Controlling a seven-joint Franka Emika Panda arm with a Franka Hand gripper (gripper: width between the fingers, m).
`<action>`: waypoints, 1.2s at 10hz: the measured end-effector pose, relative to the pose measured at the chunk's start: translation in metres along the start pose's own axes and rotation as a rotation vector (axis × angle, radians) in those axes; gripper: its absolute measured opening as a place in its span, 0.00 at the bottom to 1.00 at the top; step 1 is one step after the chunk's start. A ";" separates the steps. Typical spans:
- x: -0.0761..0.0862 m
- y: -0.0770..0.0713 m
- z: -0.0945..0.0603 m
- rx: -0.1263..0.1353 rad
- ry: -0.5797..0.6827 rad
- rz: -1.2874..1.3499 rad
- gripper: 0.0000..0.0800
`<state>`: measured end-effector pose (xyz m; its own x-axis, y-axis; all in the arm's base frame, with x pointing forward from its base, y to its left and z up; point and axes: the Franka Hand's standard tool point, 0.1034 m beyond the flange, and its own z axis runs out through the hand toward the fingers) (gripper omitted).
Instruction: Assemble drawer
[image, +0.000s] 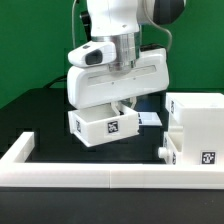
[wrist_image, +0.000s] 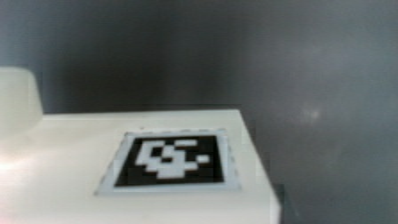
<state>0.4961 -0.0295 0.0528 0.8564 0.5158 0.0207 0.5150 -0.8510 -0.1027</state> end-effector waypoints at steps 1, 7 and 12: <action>0.004 0.004 -0.004 0.001 -0.009 -0.107 0.06; 0.013 0.016 -0.012 -0.004 -0.044 -0.591 0.06; 0.015 0.025 -0.011 -0.016 -0.095 -1.044 0.06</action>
Offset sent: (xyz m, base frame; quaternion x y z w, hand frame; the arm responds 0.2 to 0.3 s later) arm 0.0229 -0.0107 0.0103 -0.0034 -0.0493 -0.2773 0.9595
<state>0.5222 -0.0443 0.0616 -0.0196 0.9997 0.0134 0.9976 0.0205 -0.0658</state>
